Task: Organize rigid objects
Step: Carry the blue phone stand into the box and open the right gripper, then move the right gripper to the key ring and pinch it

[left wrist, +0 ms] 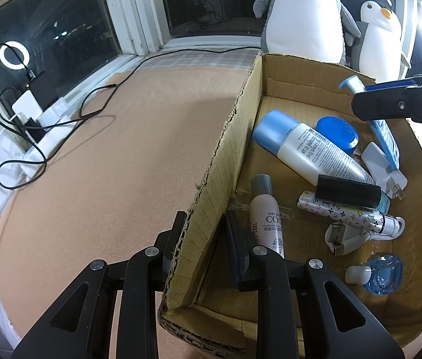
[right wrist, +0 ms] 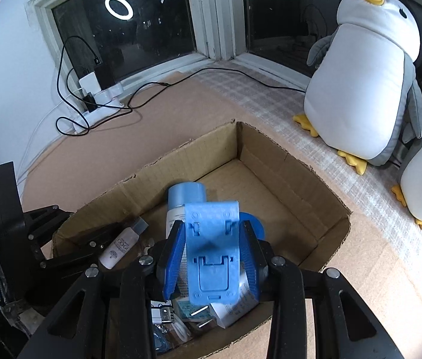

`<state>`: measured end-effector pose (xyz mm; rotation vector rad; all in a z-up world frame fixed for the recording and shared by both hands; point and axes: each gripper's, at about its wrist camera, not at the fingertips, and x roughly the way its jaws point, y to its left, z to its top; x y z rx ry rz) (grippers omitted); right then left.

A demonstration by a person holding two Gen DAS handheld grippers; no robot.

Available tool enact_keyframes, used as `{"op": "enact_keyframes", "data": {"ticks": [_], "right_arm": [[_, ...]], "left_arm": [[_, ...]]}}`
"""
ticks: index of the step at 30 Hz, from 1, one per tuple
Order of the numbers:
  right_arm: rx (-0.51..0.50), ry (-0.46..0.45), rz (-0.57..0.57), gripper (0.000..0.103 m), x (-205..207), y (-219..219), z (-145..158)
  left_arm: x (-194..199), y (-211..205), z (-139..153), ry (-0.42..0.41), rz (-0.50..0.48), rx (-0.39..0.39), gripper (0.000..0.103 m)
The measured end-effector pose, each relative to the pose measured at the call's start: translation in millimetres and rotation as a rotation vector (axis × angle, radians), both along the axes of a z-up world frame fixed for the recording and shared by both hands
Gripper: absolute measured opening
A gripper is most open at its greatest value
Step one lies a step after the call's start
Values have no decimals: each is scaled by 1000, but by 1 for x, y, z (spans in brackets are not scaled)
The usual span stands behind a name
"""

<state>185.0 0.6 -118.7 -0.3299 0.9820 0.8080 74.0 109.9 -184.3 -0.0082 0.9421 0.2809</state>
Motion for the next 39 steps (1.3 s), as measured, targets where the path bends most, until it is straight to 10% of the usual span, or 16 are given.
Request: {"op": "enact_keyframes", "data": {"ticks": [24,39], "right_arm": [[27,-27,-142,53,-23,-76,32],[-57,98,-323,47,-48,-134,-17]], "left_arm": [[0,0,0,-2,0,-1,22],[0,0,0,-3,0,-1,22]]}}
